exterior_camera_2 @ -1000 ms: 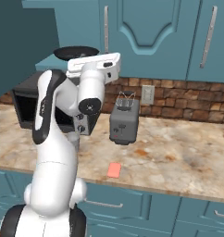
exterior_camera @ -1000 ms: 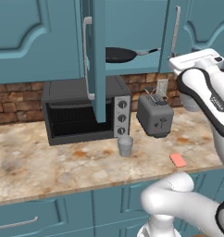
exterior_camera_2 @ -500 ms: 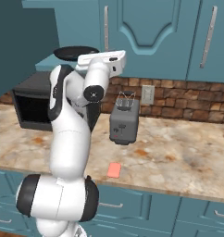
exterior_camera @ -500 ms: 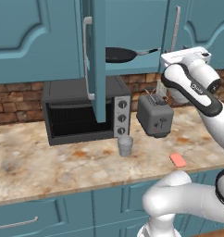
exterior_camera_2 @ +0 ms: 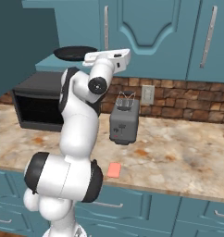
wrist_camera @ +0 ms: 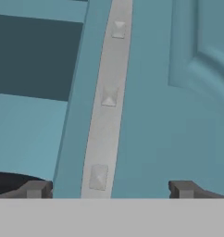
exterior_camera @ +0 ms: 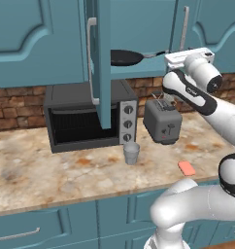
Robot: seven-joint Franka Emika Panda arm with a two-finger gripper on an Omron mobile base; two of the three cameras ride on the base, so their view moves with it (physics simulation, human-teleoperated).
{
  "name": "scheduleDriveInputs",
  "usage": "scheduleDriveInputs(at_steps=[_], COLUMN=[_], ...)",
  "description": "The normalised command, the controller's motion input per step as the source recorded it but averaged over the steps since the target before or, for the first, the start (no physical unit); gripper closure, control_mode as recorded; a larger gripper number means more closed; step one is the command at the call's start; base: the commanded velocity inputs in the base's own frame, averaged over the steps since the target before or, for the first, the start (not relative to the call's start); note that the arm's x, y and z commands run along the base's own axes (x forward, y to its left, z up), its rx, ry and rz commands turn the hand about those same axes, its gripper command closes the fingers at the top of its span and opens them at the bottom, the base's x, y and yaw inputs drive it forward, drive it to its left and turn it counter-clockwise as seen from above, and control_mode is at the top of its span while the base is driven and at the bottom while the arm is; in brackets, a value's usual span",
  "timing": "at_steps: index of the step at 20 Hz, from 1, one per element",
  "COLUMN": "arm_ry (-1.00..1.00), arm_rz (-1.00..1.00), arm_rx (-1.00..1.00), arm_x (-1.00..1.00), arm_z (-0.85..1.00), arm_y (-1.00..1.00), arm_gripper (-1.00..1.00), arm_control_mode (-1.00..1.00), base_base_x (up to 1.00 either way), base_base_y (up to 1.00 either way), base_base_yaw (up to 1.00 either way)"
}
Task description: Pick the pan from the cabinet and place it on the stove. Then turn on the stove burner for the pan.
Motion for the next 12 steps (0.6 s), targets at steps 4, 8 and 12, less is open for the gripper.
scheduleDriveInputs(at_steps=[4,8,12], arm_ry=[0.05,0.00,-0.01], arm_rz=[0.00,0.00,0.00], arm_rx=[0.00,0.00,-0.01], arm_x=[0.39,0.15,-0.01], arm_z=[0.00,0.00,0.00], arm_y=[0.02,0.03,0.12], arm_gripper=[1.00,1.00,1.00], arm_control_mode=[-1.00,-1.00,-1.00], base_base_x=[0.00,0.00,0.00], base_base_y=[0.00,0.00,0.00], base_base_yaw=[0.00,0.00,0.00])
